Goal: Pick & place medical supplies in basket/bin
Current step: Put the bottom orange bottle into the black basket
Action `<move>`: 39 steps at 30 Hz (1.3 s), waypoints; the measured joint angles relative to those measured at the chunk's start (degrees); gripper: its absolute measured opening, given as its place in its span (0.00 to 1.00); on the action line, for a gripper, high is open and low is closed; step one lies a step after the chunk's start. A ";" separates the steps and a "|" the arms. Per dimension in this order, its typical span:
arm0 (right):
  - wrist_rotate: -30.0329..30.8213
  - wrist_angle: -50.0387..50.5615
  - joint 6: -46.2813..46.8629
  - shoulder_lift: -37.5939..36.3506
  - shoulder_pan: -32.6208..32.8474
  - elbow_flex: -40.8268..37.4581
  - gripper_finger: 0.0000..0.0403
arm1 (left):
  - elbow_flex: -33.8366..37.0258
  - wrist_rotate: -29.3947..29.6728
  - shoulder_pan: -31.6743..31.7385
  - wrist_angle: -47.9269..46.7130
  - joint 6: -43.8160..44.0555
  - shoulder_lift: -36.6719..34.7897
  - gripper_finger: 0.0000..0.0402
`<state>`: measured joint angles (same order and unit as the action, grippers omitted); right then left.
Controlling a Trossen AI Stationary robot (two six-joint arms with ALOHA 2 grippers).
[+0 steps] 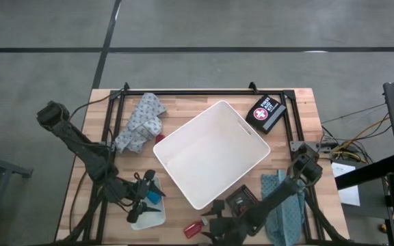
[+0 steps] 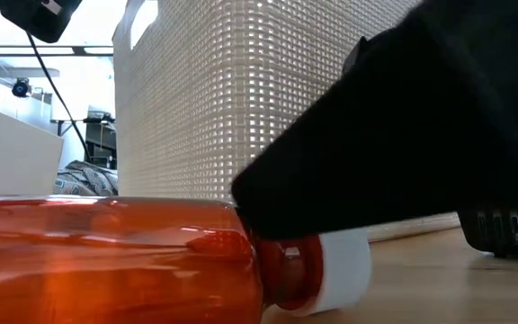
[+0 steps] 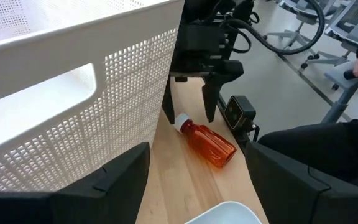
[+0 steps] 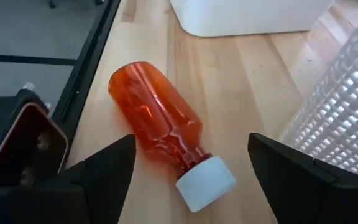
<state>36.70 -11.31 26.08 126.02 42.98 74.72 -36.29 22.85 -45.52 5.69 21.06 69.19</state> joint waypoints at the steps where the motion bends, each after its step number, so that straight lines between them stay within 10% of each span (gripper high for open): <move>1: -0.34 -0.10 0.05 0.12 -0.08 0.00 0.75 | 0.00 0.00 0.00 0.00 -0.01 0.00 0.68; 39: -6.79 3.19 4.34 0.24 -1.27 0.00 0.54 | 0.00 0.00 -0.02 0.02 0.00 0.00 0.68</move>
<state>29.91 -8.12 30.42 126.26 41.71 74.72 -36.29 22.85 -45.54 5.72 21.06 69.19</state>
